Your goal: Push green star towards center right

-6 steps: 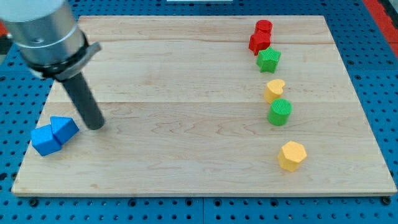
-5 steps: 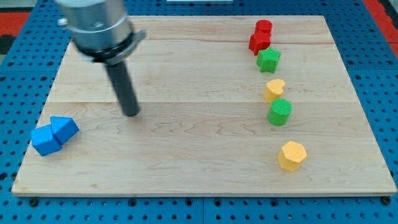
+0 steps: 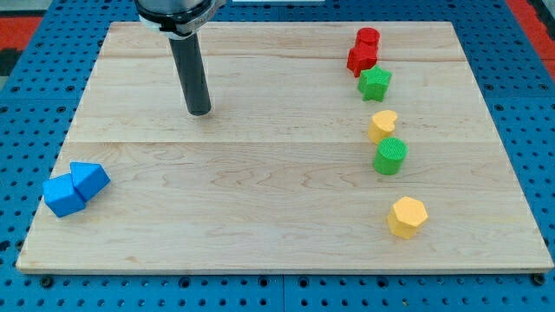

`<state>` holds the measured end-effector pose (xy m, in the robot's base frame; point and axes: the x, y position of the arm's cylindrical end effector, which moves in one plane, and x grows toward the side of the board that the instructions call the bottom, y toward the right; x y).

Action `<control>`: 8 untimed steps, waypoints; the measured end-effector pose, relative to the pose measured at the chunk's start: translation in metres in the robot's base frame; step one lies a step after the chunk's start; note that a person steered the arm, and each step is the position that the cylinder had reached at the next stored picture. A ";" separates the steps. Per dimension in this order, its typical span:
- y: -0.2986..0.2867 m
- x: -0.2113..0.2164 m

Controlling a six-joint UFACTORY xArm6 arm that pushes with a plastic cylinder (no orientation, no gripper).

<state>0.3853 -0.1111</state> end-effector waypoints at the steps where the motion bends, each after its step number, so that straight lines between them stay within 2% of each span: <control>1: 0.013 0.001; 4: 0.195 0.003; 5: 0.182 -0.016; 6: 0.194 -0.054; 7: 0.207 -0.064; 8: 0.248 -0.055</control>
<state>0.3299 0.1371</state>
